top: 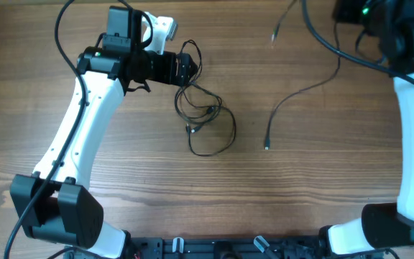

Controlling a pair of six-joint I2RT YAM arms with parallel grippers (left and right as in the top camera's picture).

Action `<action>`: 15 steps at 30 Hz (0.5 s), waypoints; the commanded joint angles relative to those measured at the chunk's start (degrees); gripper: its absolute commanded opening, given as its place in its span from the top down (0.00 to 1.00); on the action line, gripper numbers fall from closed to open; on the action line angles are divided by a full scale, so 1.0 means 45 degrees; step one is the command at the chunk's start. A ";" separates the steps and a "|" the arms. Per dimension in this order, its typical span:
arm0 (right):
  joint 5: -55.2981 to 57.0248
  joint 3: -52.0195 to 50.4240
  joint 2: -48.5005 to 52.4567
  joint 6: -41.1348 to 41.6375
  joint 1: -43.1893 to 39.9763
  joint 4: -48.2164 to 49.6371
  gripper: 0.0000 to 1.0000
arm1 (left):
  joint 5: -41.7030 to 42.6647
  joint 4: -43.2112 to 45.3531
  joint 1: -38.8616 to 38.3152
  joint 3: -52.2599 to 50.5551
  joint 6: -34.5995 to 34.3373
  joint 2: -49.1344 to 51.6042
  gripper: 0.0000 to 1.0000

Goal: Untangle cables

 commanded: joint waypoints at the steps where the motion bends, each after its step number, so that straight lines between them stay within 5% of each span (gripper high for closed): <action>1: 0.1273 0.1520 -0.0287 -0.0617 -0.0695 -0.0034 0.96 | -0.0068 -0.0253 -0.0034 0.0189 -0.0073 -0.0253 0.01; 15: -0.0835 0.4911 -0.0073 0.0165 -0.6577 -0.3721 0.96 | 0.0131 -0.0287 -0.0034 0.0189 -0.0083 -0.0253 0.00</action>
